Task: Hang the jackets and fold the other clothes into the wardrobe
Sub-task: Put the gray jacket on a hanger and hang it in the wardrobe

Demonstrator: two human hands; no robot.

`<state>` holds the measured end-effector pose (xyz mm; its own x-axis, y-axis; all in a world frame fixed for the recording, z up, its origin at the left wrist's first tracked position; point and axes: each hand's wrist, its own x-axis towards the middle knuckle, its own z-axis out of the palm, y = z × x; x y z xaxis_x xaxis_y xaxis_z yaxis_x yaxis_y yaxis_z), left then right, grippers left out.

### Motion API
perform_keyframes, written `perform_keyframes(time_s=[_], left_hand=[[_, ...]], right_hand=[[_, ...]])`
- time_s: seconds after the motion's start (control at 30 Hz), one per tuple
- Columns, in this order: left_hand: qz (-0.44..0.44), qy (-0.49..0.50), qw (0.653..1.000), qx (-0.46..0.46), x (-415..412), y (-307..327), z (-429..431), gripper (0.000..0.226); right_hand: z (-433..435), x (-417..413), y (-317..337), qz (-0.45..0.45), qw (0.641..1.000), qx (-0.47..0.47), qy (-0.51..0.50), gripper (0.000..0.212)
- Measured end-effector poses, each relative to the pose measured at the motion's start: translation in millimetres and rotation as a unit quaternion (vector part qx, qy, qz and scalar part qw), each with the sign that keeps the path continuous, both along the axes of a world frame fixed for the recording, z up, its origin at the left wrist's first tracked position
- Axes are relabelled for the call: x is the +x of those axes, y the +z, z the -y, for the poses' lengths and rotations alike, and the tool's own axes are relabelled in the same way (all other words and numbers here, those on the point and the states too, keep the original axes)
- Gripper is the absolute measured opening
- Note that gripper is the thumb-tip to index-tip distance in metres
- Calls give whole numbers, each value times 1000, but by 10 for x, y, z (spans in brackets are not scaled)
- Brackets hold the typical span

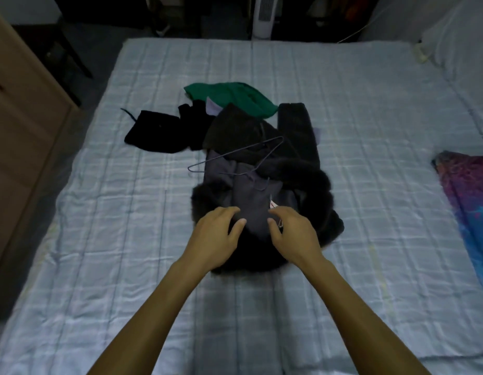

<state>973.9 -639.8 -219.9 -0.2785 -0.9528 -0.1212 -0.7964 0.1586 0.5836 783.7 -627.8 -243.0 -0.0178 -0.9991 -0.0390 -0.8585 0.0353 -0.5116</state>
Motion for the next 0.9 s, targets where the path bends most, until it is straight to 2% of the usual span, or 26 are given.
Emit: perform_keyframes(time_s=[0.23,0.4,0.6,0.7,0.8,0.9], left_hand=[[48,-8,998,44,-351,-681,535,40],[44,23,993,103,-273,-1320,781,39],[41,-4,992,123,-258,-1857,1153,44],[106,-96,981,134,-203,-2076,1236,49],[178,-213,946,165,-152,-2245,1191,60],[195,-249,931,185,-126,-2361,1156,64]], right_hand=[[1001,-198,-703,-30,996,54,66,32],[1666,-86,-1175,-91,980,131,114,42],[2480,115,-1652,-170,958,184,142,55],[2704,173,-1913,-185,951,201,147,65],[2854,198,-2173,-200,937,232,166,70],[2911,187,-2370,-244,916,265,175,70]])
